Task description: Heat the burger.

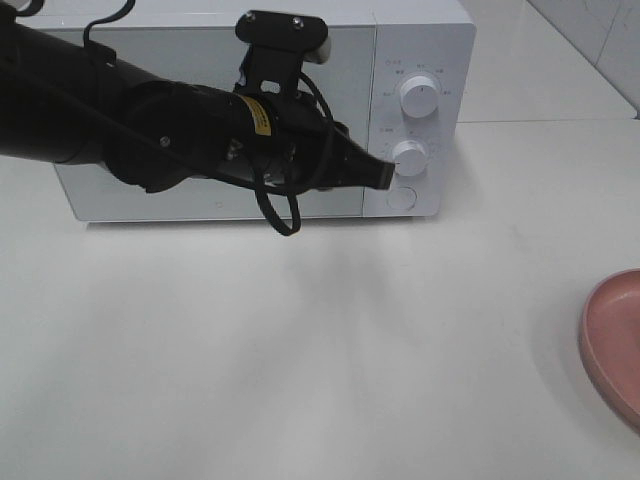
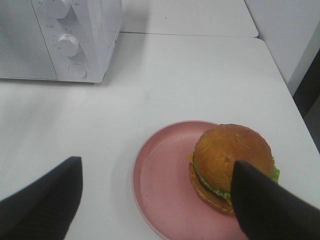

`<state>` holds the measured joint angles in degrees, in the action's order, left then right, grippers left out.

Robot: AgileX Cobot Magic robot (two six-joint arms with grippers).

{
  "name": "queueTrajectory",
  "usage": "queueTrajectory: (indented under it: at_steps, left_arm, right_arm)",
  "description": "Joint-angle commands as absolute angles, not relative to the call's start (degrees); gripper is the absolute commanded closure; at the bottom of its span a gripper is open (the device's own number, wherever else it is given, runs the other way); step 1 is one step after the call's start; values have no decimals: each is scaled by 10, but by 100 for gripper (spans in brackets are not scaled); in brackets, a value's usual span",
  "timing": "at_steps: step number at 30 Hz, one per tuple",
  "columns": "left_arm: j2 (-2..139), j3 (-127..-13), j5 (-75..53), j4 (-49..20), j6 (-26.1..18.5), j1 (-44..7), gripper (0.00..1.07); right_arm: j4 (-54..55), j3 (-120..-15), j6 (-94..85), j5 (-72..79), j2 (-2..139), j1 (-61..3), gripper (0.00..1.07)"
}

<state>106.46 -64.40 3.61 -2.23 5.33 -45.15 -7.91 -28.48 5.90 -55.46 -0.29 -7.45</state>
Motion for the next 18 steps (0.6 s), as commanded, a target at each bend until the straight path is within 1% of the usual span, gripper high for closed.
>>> queueTrajectory:
  at_steps: [1,2,3,4,7,8,9,10,12,13,14,15,16,17,18]
  left_arm:
    - [1038,-649,-62,-15,52,-472,34]
    - [1038,-649,-62,-15,52,-472,34]
    - [1027,-649,-117,-15,52,-478,8]
    - [1016,-649,-170,-16,55,-480,6]
    - [1011,-649,-190,-17,55,-480,6]
    - [999,-649,-251,-17,55,-480,6]
    - [992,-649,-280,-17,55,-480,6]
    - [992,-649,-280,-17,55,-480,6]
    - [968,-649,-382,-7,54,-477,6]
    - [968,-649,-382,-7,54,-477,6]
    - [963,-649,-399,-7,54,-473,6]
    - [952,-649,-429,-8,54,-458,6]
    - [952,-649,-429,-8,54,-458,6]
    - [942,-649,-458,-10,54,-437,6]
    - [942,-649,-458,-10,54,-437,6]
  right_arm:
    - [-83,-284,56,-551,-17,-73,31]
    - [-83,-284,56,-551,-17,-73,31]
    - [-83,-284,56,-551,-17,-73,31]
    - [-83,-284,56,-551,-17,-73,31]
    - [-83,-284,56,-551,-17,-73,31]
    - [-83,-284,56,-551,-17,-73,31]
    - [-83,-284,56,-551,-17,-73,31]
    - [-83,-284,56,-551,-17,-73,31]
    - [-83,-284,56,-551,-17,-73,31]
    - [-83,-284,56,-551,-17,-73,31]
    - [-83,-284,56,-551,-17,-73,31]
    - [-83,-284,56,-551,-17,-73,31]
    - [-83,-284,56,-551,-17,-73,31]
    - [-83,-284,56,-551,-17,-73,31]
    - [-83,-284,56,-551,-17,-73,31]
